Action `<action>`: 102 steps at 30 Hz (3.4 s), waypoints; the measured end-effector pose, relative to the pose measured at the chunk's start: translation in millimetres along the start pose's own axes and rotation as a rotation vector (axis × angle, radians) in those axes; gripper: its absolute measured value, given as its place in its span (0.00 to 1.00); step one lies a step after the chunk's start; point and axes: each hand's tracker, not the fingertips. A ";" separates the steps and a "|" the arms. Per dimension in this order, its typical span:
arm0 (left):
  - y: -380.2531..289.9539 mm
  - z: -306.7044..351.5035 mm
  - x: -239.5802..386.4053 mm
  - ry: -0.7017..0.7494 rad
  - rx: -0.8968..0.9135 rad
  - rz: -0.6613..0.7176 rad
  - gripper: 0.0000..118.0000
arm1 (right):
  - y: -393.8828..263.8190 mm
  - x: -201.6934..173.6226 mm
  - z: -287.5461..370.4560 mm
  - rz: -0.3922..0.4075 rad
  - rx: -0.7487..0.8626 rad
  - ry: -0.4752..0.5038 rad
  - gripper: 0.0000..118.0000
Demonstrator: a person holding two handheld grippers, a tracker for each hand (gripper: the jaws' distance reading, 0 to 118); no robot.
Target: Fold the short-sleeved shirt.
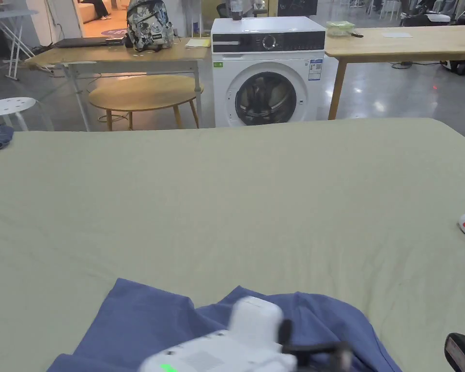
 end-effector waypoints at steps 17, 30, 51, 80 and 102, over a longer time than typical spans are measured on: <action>20.2 210.8 -80.1 0.582 0.263 0.023 0.00 | 13.6 -50.0 -16.8 0.093 0.024 0.131 0.00; 65.3 45.0 -218.0 0.465 -0.238 0.069 0.89 | -12.0 -12.9 -25.0 0.033 -0.036 0.082 0.00; 46.8 -68.7 -262.8 0.600 -0.590 0.037 0.00 | -42.2 11.9 -48.5 -0.186 -0.272 -0.022 0.74; 179.4 252.6 -126.5 0.494 0.372 -0.059 0.00 | 133.8 -33.1 -60.2 -0.053 0.092 0.279 0.08; 352.1 214.8 -149.1 0.667 0.415 -0.199 0.00 | 386.3 -115.4 -158.6 0.222 0.253 0.196 0.08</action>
